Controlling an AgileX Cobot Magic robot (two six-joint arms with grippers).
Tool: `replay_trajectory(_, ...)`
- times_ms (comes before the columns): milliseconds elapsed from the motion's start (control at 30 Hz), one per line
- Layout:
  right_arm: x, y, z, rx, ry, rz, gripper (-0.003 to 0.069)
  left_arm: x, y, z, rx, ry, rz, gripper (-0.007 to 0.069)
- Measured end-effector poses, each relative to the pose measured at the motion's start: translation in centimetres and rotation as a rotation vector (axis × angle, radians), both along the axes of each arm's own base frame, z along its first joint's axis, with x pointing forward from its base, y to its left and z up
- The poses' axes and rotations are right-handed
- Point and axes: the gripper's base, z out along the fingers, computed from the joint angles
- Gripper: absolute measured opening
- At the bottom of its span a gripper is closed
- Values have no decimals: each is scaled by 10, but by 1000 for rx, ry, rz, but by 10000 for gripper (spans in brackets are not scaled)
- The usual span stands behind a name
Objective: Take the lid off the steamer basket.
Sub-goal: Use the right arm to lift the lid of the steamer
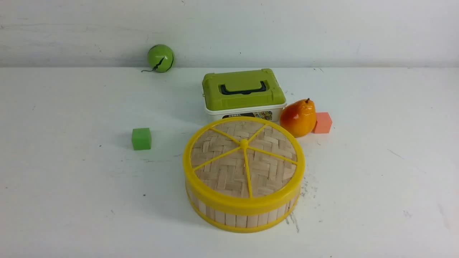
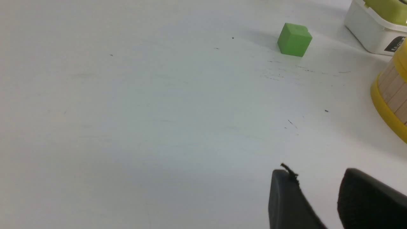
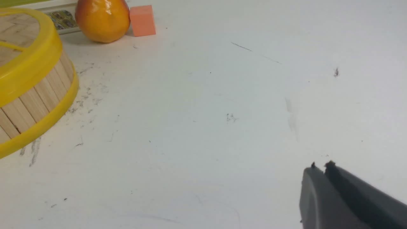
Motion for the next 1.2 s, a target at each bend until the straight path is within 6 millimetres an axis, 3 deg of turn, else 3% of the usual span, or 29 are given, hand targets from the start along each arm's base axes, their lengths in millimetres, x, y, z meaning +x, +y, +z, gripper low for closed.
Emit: replay_trajectory(1200, 0, 0, 0, 0, 0, -1, 80, 0, 0, -1, 0, 8, 0, 239)
